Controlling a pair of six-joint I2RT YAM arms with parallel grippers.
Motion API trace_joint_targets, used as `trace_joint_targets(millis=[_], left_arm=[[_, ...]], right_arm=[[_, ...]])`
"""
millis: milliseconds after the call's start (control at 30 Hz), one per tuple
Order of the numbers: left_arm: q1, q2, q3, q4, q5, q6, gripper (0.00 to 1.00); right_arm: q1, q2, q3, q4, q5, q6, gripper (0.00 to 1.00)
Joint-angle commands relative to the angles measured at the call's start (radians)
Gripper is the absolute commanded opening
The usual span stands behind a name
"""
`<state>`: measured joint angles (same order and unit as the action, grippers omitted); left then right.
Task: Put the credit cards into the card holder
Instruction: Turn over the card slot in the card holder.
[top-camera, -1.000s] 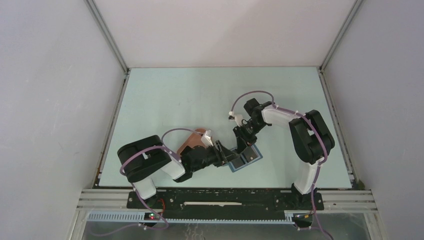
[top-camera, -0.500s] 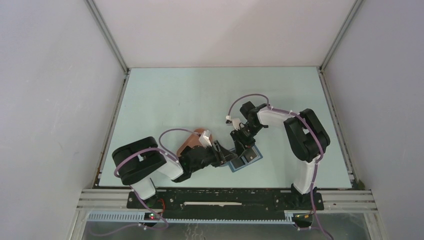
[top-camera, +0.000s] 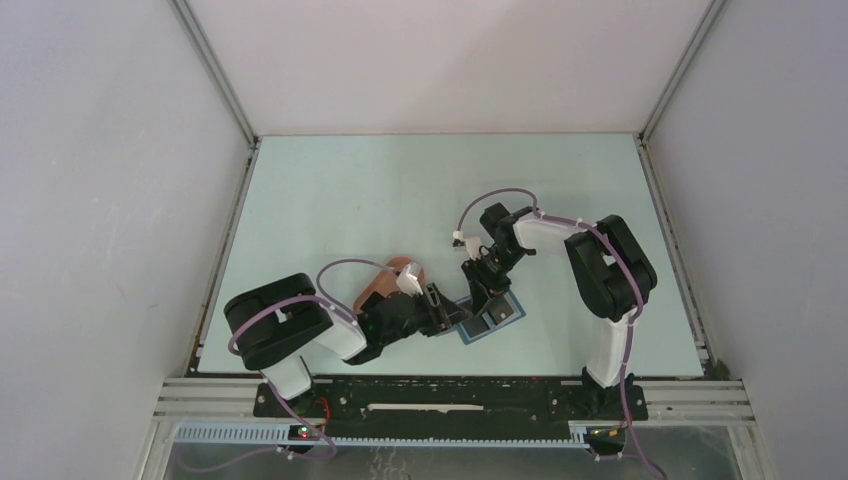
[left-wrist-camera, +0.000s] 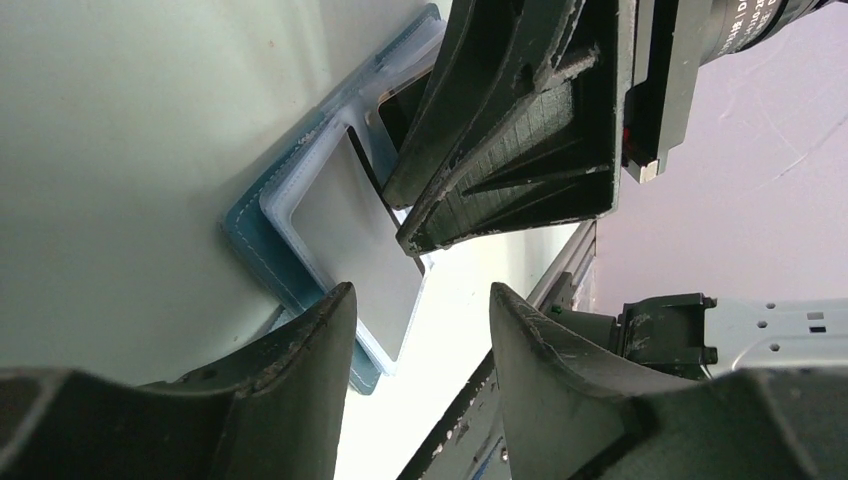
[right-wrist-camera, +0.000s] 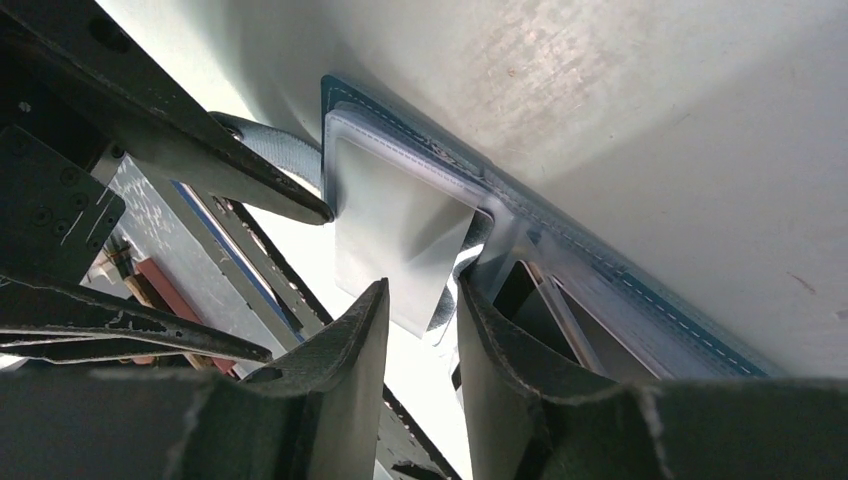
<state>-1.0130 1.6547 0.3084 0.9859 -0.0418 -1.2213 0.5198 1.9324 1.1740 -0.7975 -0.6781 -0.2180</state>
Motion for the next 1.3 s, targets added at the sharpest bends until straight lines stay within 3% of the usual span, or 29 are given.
trace_joint_targets(millis=[0,433,1267], left_arm=[[0.005,-0.017,-0.012,0.007,-0.017,0.025,0.57],[0.004,-0.082,-0.031,-0.064,-0.043,0.028,0.58],[0.004,-0.022,0.021,-0.036,-0.010,0.027,0.58]], right_arm=[[-0.007,0.043,0.012,0.011,0.066,0.003,0.40],[-0.014,0.050,0.013,0.008,0.065,0.000,0.38],[-0.011,0.045,0.016,0.002,0.060,-0.006,0.38]])
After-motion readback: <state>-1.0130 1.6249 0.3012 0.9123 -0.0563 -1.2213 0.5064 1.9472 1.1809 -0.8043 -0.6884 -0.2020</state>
